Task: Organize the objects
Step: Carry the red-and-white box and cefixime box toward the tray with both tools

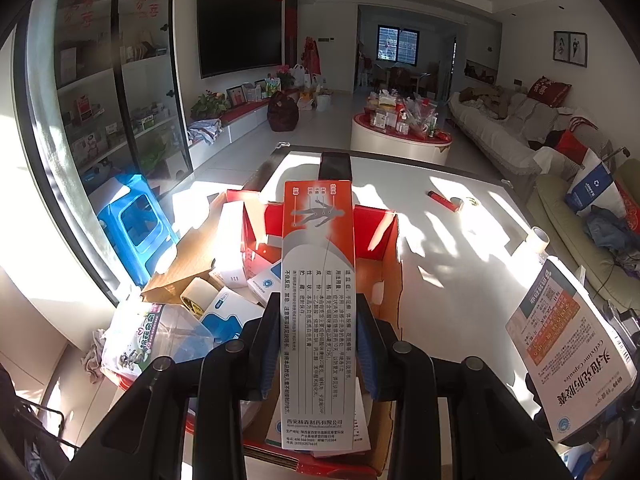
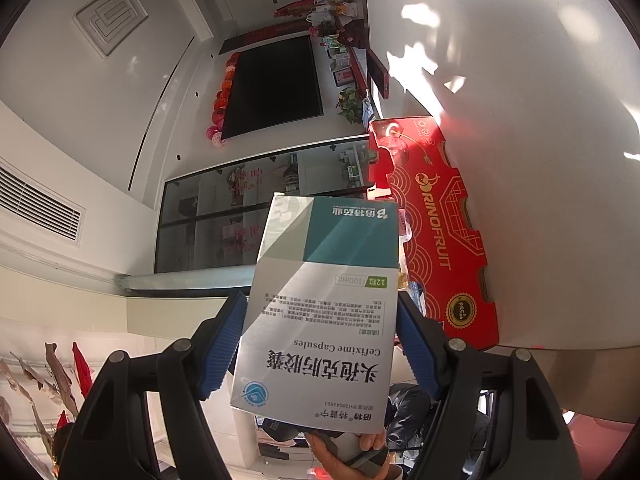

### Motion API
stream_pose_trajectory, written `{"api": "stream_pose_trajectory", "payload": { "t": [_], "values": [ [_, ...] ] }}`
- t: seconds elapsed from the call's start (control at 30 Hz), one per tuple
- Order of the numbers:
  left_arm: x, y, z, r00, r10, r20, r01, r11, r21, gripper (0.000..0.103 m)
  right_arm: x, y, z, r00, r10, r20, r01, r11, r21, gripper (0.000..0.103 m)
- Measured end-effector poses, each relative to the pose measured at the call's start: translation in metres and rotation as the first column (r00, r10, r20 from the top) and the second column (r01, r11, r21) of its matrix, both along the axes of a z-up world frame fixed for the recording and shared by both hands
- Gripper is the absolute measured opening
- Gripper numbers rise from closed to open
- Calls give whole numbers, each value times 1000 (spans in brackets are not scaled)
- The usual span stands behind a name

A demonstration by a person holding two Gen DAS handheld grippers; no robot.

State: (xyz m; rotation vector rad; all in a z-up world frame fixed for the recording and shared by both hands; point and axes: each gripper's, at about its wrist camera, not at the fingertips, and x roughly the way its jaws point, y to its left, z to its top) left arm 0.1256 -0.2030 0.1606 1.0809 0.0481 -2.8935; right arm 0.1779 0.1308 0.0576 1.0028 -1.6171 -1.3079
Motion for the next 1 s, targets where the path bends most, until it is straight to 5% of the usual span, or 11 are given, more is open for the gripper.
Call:
{"api": "stream_pose_trajectory", "payload": {
  "t": [1.0],
  "values": [
    [-41,-38,0,999,45,-1,-45,999,0,36,-66,-117,28,980,190,-58,-187,981,56,74]
  ]
}}
